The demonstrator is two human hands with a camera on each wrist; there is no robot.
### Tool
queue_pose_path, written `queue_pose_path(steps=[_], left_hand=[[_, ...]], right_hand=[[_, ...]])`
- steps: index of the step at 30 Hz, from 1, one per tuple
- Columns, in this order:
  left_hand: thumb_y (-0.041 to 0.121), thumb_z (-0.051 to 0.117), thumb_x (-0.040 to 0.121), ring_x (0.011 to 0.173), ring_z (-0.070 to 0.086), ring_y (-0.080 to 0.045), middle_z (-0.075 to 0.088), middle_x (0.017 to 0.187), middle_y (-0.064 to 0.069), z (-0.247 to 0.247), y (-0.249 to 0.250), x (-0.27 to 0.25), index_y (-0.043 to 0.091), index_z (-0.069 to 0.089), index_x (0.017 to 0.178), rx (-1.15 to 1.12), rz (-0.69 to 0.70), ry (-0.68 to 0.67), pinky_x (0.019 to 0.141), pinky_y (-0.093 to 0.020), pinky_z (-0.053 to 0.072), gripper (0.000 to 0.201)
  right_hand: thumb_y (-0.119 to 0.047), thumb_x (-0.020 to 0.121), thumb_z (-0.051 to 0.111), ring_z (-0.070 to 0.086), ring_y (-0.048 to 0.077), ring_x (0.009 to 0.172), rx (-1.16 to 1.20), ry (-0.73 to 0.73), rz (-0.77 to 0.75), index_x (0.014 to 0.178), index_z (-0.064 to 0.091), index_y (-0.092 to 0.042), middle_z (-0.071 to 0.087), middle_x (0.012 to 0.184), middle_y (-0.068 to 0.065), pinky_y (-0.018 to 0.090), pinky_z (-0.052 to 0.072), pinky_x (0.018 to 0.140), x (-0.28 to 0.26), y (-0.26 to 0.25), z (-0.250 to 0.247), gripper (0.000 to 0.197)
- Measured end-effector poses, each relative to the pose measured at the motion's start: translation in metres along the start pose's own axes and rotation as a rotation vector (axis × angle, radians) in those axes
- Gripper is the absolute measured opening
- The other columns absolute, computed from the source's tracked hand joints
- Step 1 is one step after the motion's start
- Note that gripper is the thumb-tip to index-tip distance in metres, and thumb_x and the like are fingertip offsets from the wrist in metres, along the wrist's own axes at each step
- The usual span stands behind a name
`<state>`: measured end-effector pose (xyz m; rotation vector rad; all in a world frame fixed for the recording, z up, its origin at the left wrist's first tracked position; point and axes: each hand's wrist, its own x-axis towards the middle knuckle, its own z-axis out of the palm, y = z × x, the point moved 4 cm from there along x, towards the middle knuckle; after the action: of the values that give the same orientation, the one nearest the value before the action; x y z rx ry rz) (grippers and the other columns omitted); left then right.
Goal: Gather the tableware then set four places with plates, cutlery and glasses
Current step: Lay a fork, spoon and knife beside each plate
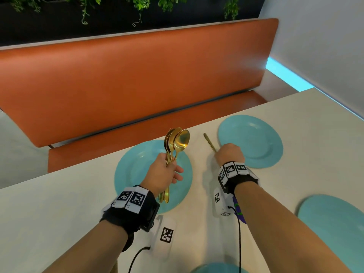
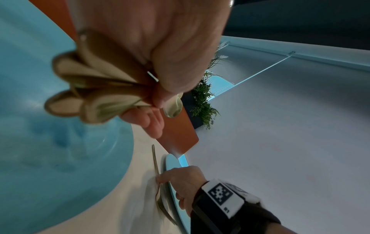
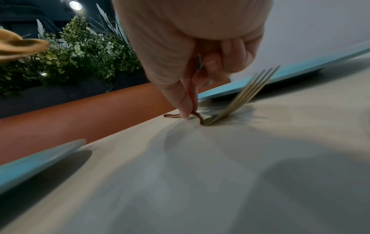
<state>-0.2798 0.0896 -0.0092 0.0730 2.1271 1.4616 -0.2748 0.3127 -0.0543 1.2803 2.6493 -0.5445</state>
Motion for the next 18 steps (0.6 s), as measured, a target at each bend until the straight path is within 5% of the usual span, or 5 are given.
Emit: queue_pose_path(steps=[5,18], left_hand=[[0.016,0.037,0.101,0.067,0.062,-0.013,0.065,0.085,-0.001,-0.002,-0.001,-0.001,0.021,0.043,0.091,0.007,0.009,0.006,0.060,-0.021,0.047,0.013],[0.016,0.037,0.101,0.066,0.062,-0.012,0.065,0.085,0.001,0.002,-0.002,-0.003,0.022,0.042,0.090,0.026,0.014,0.007,0.059,-0.020,0.048,0.014]], right_hand=[[-0.019,0.091,0.055,0.064,0.028,0.098,-0.002,0.019,-0.020,0.103,0.063,-0.005,0.065,0.107,0.012,0.034,0.052,0.079,0.005,-0.008,-0.002,0.021],[-0.013,0.092,0.050,0.064,0.029,0.097,0.000,0.019,-0.041,0.103,0.062,-0.004,0.065,0.106,0.013,0.035,0.052,0.080,0.014,-0.012,-0.007,0.018]])
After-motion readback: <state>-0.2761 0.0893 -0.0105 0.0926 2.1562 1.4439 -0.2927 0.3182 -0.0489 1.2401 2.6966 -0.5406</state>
